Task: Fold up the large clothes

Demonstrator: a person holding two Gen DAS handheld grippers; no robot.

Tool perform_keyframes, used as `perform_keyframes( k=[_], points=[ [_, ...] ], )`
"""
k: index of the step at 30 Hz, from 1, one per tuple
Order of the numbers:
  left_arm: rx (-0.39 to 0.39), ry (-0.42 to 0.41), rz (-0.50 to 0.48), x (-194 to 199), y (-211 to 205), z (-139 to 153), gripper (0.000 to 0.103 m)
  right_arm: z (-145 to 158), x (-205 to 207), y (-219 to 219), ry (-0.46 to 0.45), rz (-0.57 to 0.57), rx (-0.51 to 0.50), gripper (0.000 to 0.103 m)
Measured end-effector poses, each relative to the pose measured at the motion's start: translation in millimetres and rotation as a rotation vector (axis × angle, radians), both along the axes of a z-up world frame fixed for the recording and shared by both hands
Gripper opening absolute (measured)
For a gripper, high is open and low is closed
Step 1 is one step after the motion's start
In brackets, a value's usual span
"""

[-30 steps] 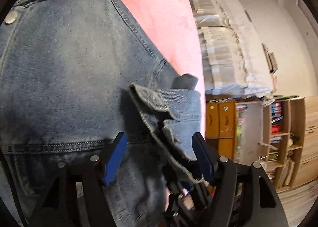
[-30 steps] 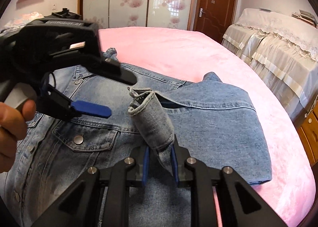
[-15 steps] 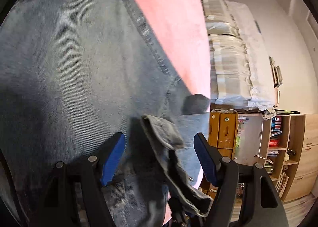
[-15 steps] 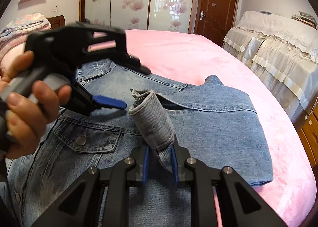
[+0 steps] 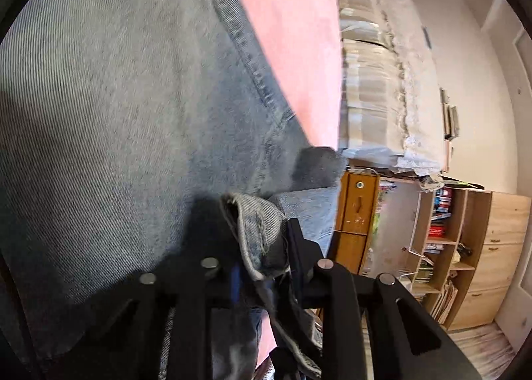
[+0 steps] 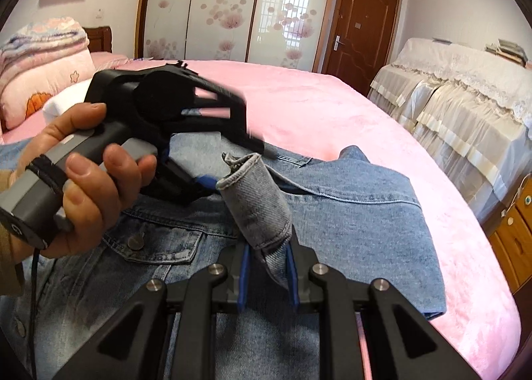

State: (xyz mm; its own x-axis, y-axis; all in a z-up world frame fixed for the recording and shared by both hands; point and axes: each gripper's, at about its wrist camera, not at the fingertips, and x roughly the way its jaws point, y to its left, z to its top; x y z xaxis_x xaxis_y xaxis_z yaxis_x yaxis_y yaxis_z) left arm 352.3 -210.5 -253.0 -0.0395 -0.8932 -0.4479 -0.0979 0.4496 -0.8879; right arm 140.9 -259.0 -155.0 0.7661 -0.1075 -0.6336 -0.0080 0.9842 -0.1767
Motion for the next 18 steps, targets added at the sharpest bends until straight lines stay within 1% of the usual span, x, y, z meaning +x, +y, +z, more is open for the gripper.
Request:
perform_keyframes(
  k=[1, 5, 6, 8, 11, 16, 18],
  points=[
    [0.004, -0.001, 0.001, -1, 0, 0, 0.019, -2, 2, 1, 0.009, -0.002, -0.010, 0.018],
    [-0.024, -0.010, 0.001, -1, 5, 4, 0.019, -9, 9, 6, 0.047, 0.004, -0.036, 0.018],
    [-0.025, -0.022, -0.011, -1, 7, 7, 0.022, -12, 11, 8, 0.062, 0.006, -0.047, 0.018],
    [-0.006, -0.049, -0.031, 0, 8, 12, 0.023, -17, 14, 11, 0.076, 0.005, -0.063, 0.018],
    [0.020, -0.069, -0.052, 1, 9, 16, 0.030, -17, 16, 14, 0.075, -0.006, -0.079, 0.018],
    [0.040, -0.069, -0.079, 2, 11, 12, 0.034, -13, 21, 15, 0.072, -0.039, -0.085, 0.018],
    [0.061, -0.060, -0.102, 0, 10, 7, 0.036, -14, 24, 16, 0.083, -0.044, -0.098, 0.018]
  ],
)
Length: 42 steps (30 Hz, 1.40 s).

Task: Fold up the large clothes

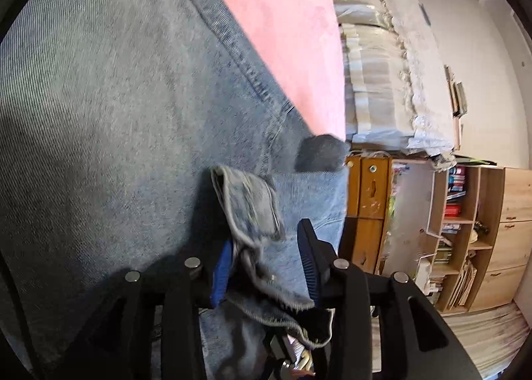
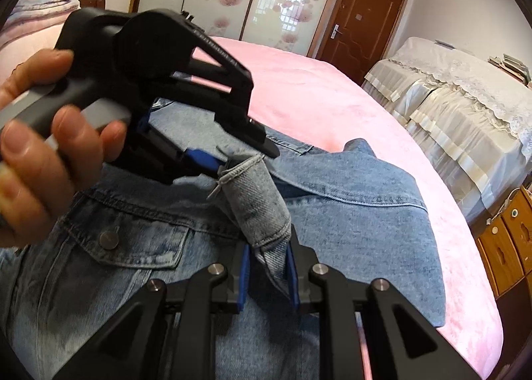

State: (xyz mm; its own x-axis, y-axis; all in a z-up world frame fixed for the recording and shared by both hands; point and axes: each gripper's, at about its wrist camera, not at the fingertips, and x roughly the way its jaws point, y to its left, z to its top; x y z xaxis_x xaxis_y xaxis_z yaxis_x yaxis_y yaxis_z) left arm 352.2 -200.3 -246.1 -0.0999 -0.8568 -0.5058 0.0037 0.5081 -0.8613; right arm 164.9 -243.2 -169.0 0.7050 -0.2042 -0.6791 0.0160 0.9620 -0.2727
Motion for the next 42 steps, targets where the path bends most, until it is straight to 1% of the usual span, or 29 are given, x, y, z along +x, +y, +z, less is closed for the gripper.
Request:
perform_keyframes(
  k=[2, 5, 7, 8, 10, 11, 12, 13, 14, 15, 18, 21, 23, 24, 26, 30, 32, 35, 39, 42],
  points=[
    [0.027, 0.006, -0.019, -3, -1, -5, 0.035, -4, 3, 3, 0.023, 0.004, -0.012, 0.018],
    [0.032, -0.009, -0.010, -8, 2, -7, 0.033, -6, 2, 6, 0.028, 0.008, -0.023, 0.019],
    [0.052, -0.025, -0.009, -11, 3, -7, 0.022, -7, 1, 8, 0.028, 0.006, -0.030, 0.019],
    [0.069, -0.036, -0.016, -14, 1, -6, 0.013, -7, 0, 8, 0.032, 0.005, -0.031, 0.020],
    [0.102, -0.067, -0.007, -17, 0, -1, 0.011, -9, -1, 8, 0.043, 0.004, -0.034, 0.022],
    [0.111, -0.088, -0.002, -19, 0, 3, 0.009, -9, -3, 7, 0.050, 0.001, -0.037, 0.028],
    [0.121, -0.114, 0.004, -21, -1, 10, 0.008, -9, -3, 7, 0.052, -0.001, -0.038, 0.036],
    [0.128, -0.139, 0.008, -23, -1, 18, 0.008, -8, -6, 6, 0.050, -0.007, -0.039, 0.041],
    [0.132, -0.160, 0.008, -24, -1, 26, 0.007, -6, -10, 4, 0.042, -0.011, -0.036, 0.048],
    [0.138, -0.190, 0.006, -26, -1, 36, 0.007, -3, -13, 3, 0.036, -0.012, -0.026, 0.051],
    [0.151, -0.286, -0.001, -29, 6, 73, 0.007, 7, -21, -3, 0.022, -0.014, 0.015, 0.052],
    [0.158, -0.367, 0.019, -29, 24, 110, 0.007, 21, -30, -12, -0.005, -0.022, 0.053, 0.055],
    [0.157, -0.399, 0.040, -27, 37, 132, 0.007, 26, -32, -16, -0.010, -0.032, 0.063, 0.059],
    [0.163, -0.422, 0.055, -25, 48, 146, 0.007, 27, -33, -20, -0.009, -0.040, 0.067, 0.059],
    [0.182, -0.456, 0.080, -23, 67, 165, 0.007, 27, -33, -26, -0.004, -0.061, 0.074, 0.059],
    [0.232, -0.494, 0.137, -19, 106, 187, 0.007, 22, -31, -45, 0.021, -0.112, 0.117, 0.059],
    [0.259, -0.495, 0.164, -16, 129, 189, 0.007, 20, -29, -53, 0.037, -0.133, 0.142, 0.059],
    [0.320, -0.463, 0.219, -10, 169, 181, 0.007, 18, -26, -59, 0.055, -0.140, 0.180, 0.059],
    [0.415, -0.369, 0.298, -4, 223, 145, 0.007, 16, -25, -60, 0.061, -0.130, 0.179, 0.059],
    [0.452, -0.301, 0.337, -3, 249, 112, 0.007, 15, -25, -63, 0.071, -0.123, 0.213, 0.059]
  ],
)
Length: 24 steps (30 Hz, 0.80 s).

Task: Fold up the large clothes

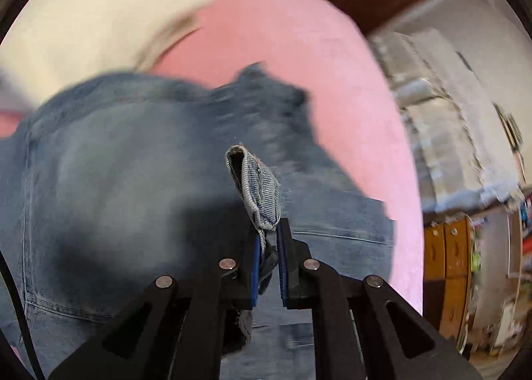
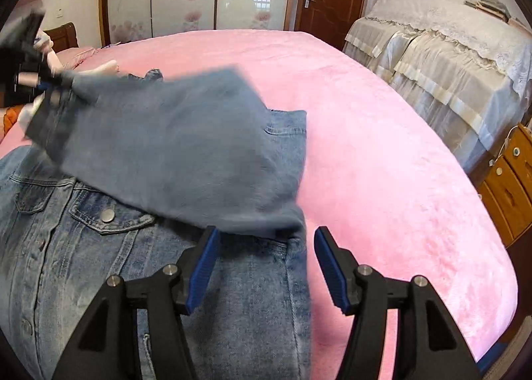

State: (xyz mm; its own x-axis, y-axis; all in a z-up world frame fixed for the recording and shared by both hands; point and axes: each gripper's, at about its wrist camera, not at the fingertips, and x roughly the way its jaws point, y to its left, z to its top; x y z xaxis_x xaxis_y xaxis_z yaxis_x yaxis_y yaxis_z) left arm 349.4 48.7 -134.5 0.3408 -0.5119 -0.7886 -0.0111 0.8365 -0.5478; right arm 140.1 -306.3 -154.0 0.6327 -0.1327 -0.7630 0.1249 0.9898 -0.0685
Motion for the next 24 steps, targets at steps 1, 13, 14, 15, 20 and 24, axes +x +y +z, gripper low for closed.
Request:
perform_keyframes(
  k=[1, 13, 14, 15, 20, 24],
  points=[
    [0.002, 0.016, 0.012, 1, 4, -9, 0.007, -1, 1, -2, 0.007, -0.001, 0.018, 0.059],
    [-0.032, -0.012, 0.036, 1, 6, -10, 0.007, 9, 22, -59, 0.002, -0.070, 0.311, 0.059],
    [-0.042, -0.008, 0.042, 1, 6, -10, 0.008, 11, 23, -63, -0.003, -0.071, 0.308, 0.059],
    [-0.045, 0.001, 0.046, 0, 9, -11, 0.008, 13, 22, -64, -0.004, -0.066, 0.295, 0.059],
    [-0.028, 0.061, 0.050, -7, 25, -29, 0.035, 4, 15, -52, 0.046, 0.010, 0.217, 0.059],
    [-0.110, 0.067, 0.112, -16, 47, -36, 0.051, -10, 8, -36, 0.098, 0.059, 0.144, 0.059]
  ],
)
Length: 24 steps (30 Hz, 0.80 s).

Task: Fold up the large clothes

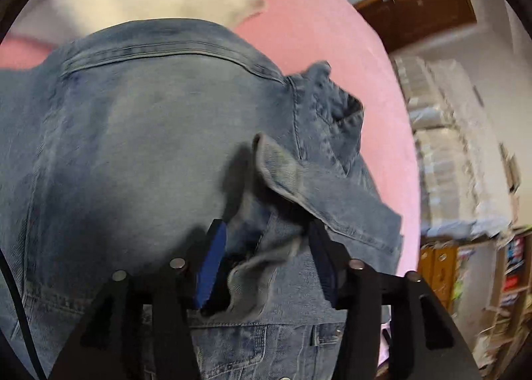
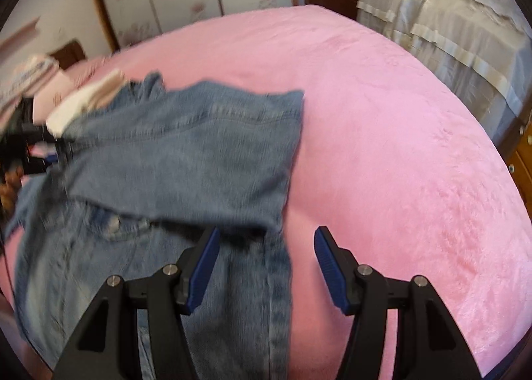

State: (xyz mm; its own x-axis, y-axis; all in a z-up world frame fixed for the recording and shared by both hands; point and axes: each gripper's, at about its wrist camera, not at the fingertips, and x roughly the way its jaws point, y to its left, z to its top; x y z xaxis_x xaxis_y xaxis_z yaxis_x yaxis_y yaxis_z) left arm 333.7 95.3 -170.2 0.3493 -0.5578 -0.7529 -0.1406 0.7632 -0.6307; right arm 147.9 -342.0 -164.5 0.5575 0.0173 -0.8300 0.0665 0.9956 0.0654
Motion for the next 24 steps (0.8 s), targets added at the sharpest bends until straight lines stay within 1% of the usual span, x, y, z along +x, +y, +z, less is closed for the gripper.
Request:
perform_keyframes(
  k=[3, 7, 11, 13, 15, 17, 18, 19, 20, 21, 22, 24],
  points=[
    [-0.007, 0.007, -0.002, -8, 7, -3, 0.052, -5, -4, 9, 0.008, 0.026, -0.039, 0.059],
    [-0.012, 0.028, -0.047, -18, 2, -12, 0.053, -11, -2, 14, 0.014, 0.029, -0.061, 0.059],
    [0.017, 0.056, -0.079, -26, -11, -29, 0.053, -15, 5, 10, 0.016, 0.009, -0.036, 0.059],
    [0.021, 0.047, -0.074, -26, -13, -32, 0.055, -17, 10, 7, 0.022, -0.002, -0.023, 0.059],
    [0.005, 0.043, -0.065, -26, -14, -34, 0.059, -18, 15, 7, 0.024, -0.007, -0.022, 0.059],
    [0.018, 0.040, -0.068, -25, -17, -34, 0.059, -18, 22, 8, 0.022, -0.009, -0.032, 0.059],
    [0.036, 0.038, -0.072, -25, -19, -32, 0.054, -19, 25, 9, 0.020, -0.010, -0.042, 0.059],
    [0.080, 0.036, -0.074, -26, -22, -30, 0.046, -19, 27, 10, 0.021, -0.013, -0.052, 0.059],
    [0.129, 0.040, -0.082, -26, -26, -29, 0.026, -20, 29, 10, 0.020, -0.015, -0.060, 0.056],
    [0.138, 0.046, -0.092, -26, -28, -29, 0.021, -20, 32, 11, 0.016, -0.017, -0.067, 0.041],
    [0.137, 0.042, -0.085, -28, -30, -27, 0.019, -20, 34, 12, 0.017, -0.019, -0.081, 0.031],
    [0.159, 0.029, -0.081, -33, -37, -18, 0.013, -17, 33, 10, 0.004, -0.035, -0.099, 0.017]
  ],
)
